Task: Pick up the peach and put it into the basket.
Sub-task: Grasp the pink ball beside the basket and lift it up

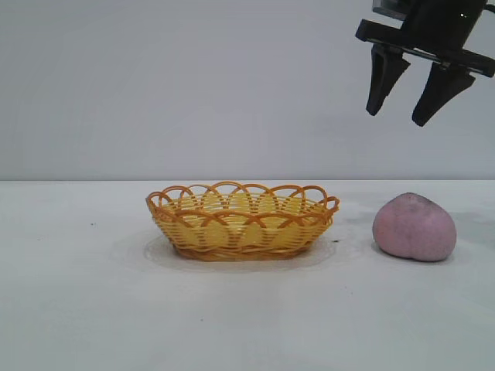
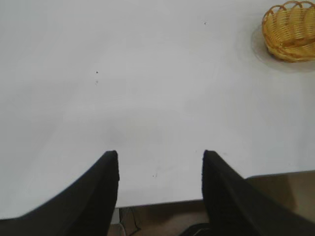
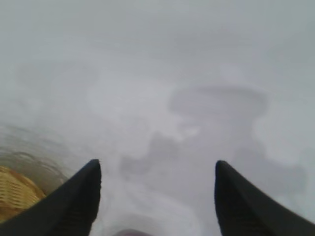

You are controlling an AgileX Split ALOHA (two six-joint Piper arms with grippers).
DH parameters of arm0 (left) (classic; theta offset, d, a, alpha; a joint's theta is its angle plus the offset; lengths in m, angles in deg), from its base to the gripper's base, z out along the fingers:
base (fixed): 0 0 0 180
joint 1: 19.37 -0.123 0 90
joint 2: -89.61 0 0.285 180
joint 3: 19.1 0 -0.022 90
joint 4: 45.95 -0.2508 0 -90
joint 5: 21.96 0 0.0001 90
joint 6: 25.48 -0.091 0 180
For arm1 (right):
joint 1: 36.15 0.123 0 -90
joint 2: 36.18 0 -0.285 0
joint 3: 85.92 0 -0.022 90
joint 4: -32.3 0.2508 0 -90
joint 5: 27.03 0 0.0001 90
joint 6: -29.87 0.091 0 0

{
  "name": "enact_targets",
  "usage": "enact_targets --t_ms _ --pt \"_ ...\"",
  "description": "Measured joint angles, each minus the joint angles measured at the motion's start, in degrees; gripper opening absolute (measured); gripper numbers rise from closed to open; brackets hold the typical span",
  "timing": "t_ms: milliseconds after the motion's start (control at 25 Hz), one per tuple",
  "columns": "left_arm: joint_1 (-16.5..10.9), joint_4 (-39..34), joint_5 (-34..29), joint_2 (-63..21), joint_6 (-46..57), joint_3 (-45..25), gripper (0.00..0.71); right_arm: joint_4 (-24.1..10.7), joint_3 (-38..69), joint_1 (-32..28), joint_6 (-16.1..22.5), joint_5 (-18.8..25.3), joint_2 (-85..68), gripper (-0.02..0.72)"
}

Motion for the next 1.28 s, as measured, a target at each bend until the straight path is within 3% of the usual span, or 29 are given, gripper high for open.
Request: enact_targets --t_ms 240,520,1280 --pt "0.0 -0.89 0.14 -5.86 0.0 -4.85 0.372 -0.09 0.0 0.0 -0.14 0.23 0.0 0.425" --pt "0.0 -1.47 7.61 -5.99 0.0 -7.8 0.372 -0.09 0.0 0.0 -0.16 0.23 0.0 0.425" --pt "0.0 -1.47 8.86 -5.99 0.0 -8.26 0.372 -0.48 0.0 0.0 -0.26 0.35 0.0 0.425"
